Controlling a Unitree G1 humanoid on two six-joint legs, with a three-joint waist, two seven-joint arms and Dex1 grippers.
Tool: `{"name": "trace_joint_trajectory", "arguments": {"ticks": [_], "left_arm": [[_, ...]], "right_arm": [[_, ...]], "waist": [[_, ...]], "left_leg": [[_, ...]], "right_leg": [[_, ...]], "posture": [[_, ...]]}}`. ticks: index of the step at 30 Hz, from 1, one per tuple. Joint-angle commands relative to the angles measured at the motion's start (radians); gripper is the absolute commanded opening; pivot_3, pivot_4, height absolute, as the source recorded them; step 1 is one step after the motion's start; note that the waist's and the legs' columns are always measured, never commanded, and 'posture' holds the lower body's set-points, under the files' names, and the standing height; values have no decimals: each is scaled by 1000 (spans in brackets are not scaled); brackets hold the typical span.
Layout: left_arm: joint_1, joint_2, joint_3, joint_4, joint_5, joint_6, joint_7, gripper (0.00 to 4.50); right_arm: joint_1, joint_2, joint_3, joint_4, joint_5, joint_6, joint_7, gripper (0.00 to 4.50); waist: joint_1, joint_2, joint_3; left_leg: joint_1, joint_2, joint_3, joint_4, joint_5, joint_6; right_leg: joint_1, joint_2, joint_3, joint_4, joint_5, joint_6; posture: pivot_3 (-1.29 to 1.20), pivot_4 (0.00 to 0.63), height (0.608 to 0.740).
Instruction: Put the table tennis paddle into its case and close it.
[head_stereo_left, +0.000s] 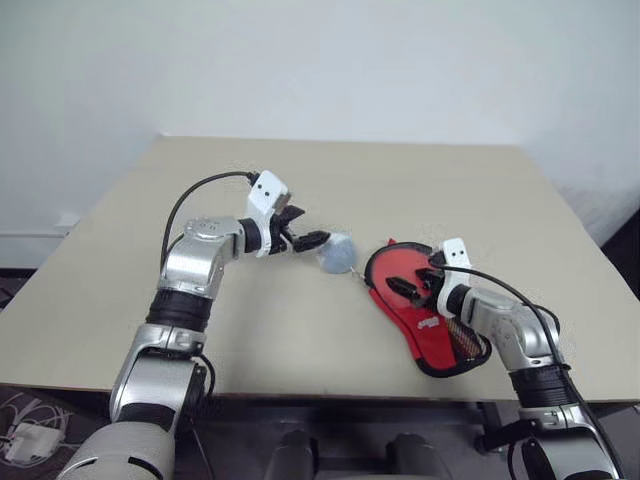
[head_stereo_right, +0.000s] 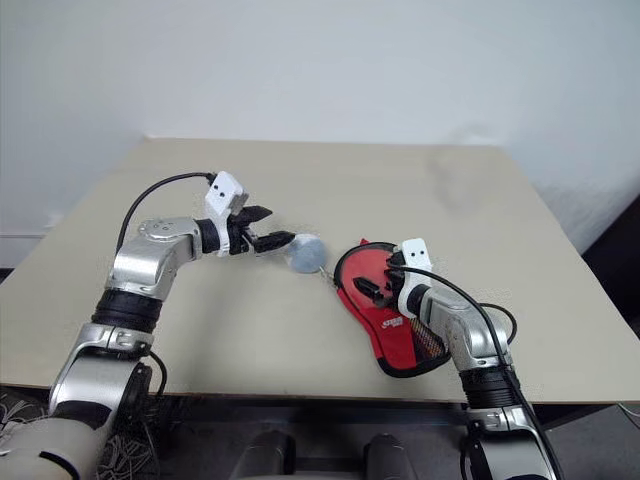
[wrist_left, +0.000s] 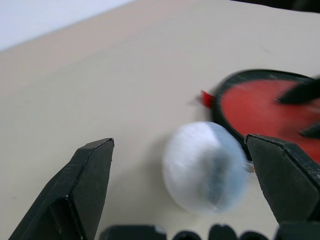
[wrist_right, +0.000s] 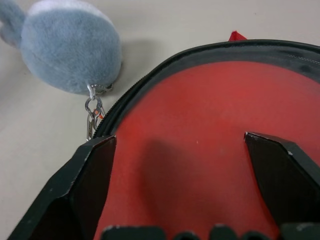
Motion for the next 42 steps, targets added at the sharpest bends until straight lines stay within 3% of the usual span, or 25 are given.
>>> {"name": "trace_joint_trajectory", "arguments": {"ticks": [1, 11, 21, 24, 30, 35, 37, 42], "left_arm": [[-91, -30, 37, 83, -3, -10, 40, 4500], [-210, -157, 22, 495, 65, -31, 98, 4500], [-183, -215, 22, 544, 65, -7, 7, 4500], [-186, -221, 44, 543, 54, -23, 22, 3927], [-225, -230, 73, 588, 63, -72, 105, 1859], [-312, -247, 139, 677, 47, -153, 216, 422], [-358, -262, 155, 716, 48, -189, 247, 60], [-427, -305, 165, 787, 73, -258, 294, 15]], "right_arm": [[-13, 7, 6, 20, -29, -24, 3, 4461], [-17, 30, 16, 32, -80, -36, 2, 4461], [3, 18, 48, 1, -99, 45, 17, 4461], [1, 11, 72, 22, -144, 47, -7, 4500], [-9, 8, 77, 60, -181, 54, -21, 4500], [-4, -5, 102, 75, -215, 69, -18, 4500], [-1, -2, 110, 80, -223, 72, -18, 4500], [14, 7, 132, 44, -224, 88, -1, 4500]], "waist": [[-1, 0, 0], [-2, -1, 0], [-2, -1, 0], [-3, -1, -1], [-3, -5, -3], [-1, -7, -4], [-1, -8, -4], [-1, -9, -5]], "left_leg": [[0, 0, 0, 0, 0, 0], [10, 0, 0, -3, -2, -4], [10, 0, 0, -3, -2, -5], [12, 0, 0, -4, -3, -5], [14, 0, 0, -3, -3, -5], [14, 0, 0, -3, -3, -5], [14, 0, 0, -3, -3, -5], [14, 0, 0, -3, -3, -5]], "right_leg": [[0, 0, 0, 0, 0, 0], [8, 0, 0, -3, 0, 1], [9, 0, 0, -3, 0, 0], [9, 0, 0, -3, 0, 0], [10, 0, 0, -4, -1, -2], [10, 0, 0, -4, -1, -2], [10, 0, 0, -4, -1, -2], [10, 0, 0, -4, -1, -1]], "posture": [[0, 0, 740], [0, 0, 740], [0, 0, 740], [0, 0, 740], [0, 0, 740], [0, 0, 740], [0, 0, 740], [0, 0, 740]]}}
